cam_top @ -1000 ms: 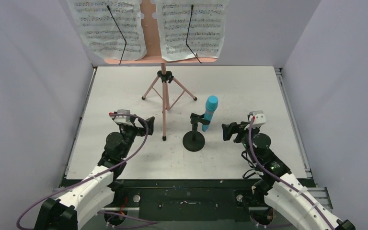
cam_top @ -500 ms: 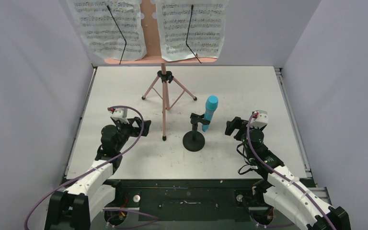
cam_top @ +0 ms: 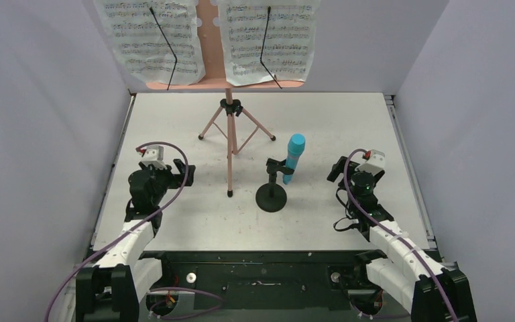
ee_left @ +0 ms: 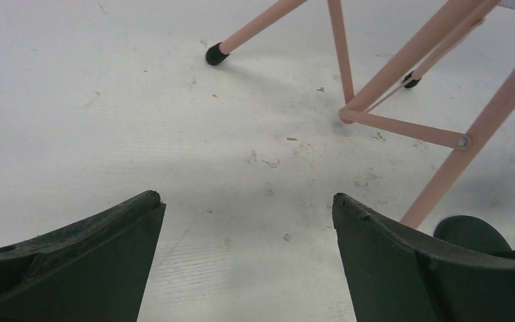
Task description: Set up the instrument practice props
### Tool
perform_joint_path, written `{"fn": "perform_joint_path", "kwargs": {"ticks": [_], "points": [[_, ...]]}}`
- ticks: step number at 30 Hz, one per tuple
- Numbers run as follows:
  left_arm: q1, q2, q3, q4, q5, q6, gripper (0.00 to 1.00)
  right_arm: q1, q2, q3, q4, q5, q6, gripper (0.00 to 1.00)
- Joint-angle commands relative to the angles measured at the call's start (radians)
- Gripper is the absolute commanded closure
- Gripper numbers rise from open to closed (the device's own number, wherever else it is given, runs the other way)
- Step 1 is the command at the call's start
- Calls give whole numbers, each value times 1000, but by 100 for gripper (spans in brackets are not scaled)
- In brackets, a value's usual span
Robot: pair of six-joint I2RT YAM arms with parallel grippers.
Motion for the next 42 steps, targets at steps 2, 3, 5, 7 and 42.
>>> {"fn": "perform_joint_path", "kwargs": {"ticks": [2,3,5,7,42], "points": [[45,-1,2,45,-63,45,4,-142,58,-9,159,-49,-94,10],[48,9,-11,80,-72,49,4,-154,68,-13,173,-52,-115,10],[54,33,-45,172,-95,45,4,-166,87,-25,201,-45,-157,10],[62,67,-60,232,-109,47,4,-173,108,-44,235,-41,-189,10],[45,504,-78,729,-102,200,4,-231,530,-97,849,-205,-377,10]]}}
